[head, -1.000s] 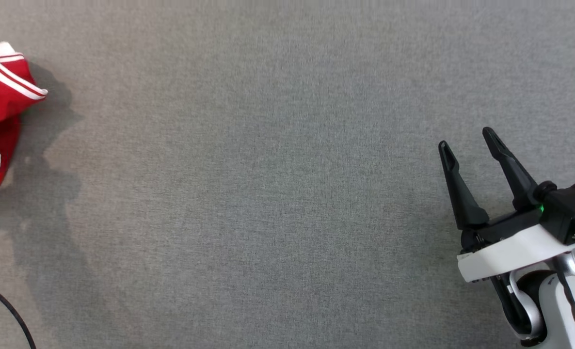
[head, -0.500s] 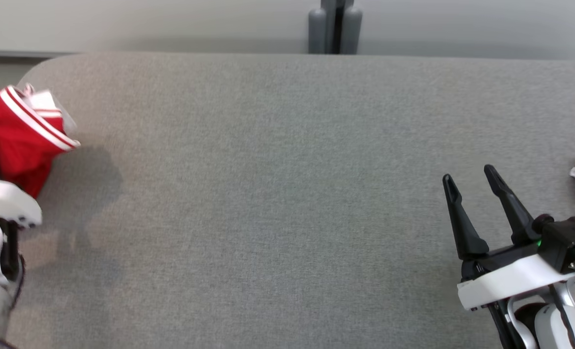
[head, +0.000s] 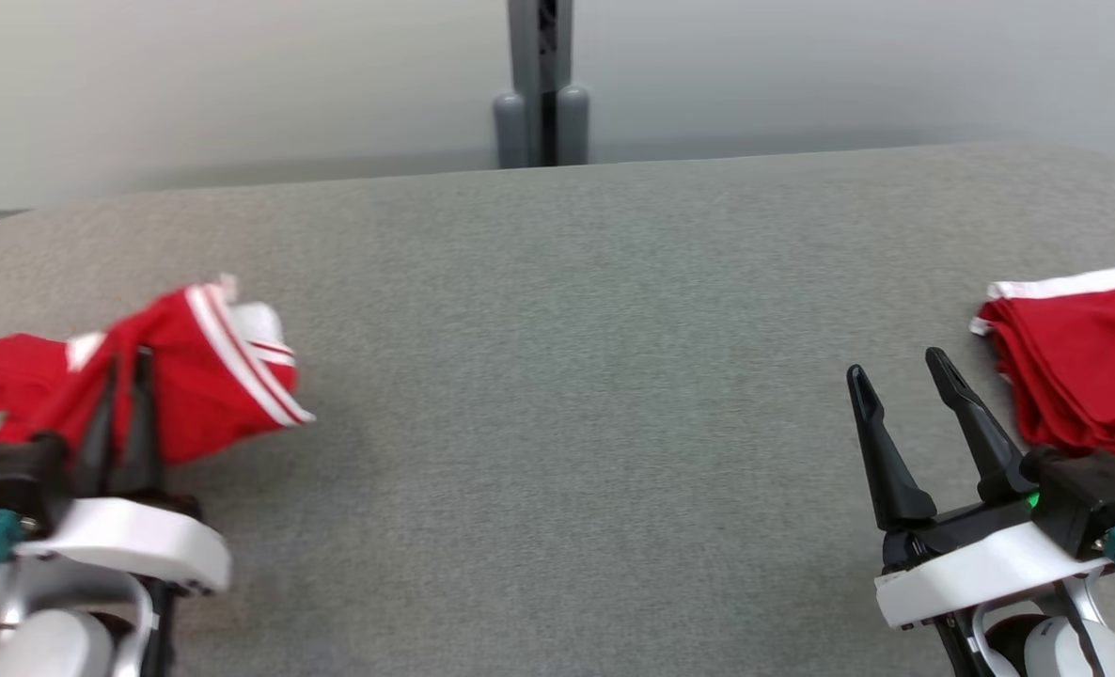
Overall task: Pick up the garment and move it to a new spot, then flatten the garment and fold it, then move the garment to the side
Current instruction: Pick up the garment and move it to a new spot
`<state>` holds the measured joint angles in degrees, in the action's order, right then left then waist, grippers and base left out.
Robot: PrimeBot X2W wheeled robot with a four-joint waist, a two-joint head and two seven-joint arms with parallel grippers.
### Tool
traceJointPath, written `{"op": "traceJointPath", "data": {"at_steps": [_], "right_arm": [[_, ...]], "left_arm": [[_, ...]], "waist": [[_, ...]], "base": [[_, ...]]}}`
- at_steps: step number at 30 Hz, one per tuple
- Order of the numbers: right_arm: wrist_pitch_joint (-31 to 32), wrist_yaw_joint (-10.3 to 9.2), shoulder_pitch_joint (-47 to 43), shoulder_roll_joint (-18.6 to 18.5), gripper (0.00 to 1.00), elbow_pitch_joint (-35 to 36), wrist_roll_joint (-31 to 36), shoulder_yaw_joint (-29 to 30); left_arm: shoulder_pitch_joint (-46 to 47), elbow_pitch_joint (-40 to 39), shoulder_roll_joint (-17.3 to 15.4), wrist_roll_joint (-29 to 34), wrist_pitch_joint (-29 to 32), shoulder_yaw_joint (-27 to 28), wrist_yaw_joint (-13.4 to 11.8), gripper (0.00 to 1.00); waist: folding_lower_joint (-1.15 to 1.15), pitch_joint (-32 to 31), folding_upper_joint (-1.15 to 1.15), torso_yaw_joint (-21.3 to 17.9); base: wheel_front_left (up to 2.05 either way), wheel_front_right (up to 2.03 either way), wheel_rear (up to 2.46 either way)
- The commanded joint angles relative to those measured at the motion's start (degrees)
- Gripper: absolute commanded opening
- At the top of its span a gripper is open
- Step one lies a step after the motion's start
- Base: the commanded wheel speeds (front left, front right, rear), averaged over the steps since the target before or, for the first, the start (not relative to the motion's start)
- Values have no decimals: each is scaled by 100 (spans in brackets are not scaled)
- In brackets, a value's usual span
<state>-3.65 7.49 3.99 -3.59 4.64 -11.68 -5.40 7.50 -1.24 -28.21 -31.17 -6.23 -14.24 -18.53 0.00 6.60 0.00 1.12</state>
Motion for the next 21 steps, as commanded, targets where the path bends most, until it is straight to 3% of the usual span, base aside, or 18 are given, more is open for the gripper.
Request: {"op": "traceJointPath", "data": {"at_steps": [1, 8, 17, 21], "right_arm": [[-52, 1, -72, 2, 100, 45, -31, 13], [-35, 1, -100, 30, 100, 123, -63, -5], [-106, 1, 48, 47, 100, 106, -160, -9], [-188, 1, 126, 50, 100, 48, -232, -33]], "left_arm": [[-109, -241, 14, 103, 116, -140, -72, 0], [-57, -477, 306, 246, 475, -819, 26, 0], [868, 447, 744, 381, 539, -1594, 751, 0], [1306, 833, 1050, 460, 465, -1817, 935, 0]], "waist": [[0, -76, 0, -205], [0, -82, 0, -690], [0, 336, 0, -1290], [0, 532, 0, -1601]], "base": [[0, 0, 0], [0, 0, 0], [0, 0, 0], [0, 0, 0]]}}
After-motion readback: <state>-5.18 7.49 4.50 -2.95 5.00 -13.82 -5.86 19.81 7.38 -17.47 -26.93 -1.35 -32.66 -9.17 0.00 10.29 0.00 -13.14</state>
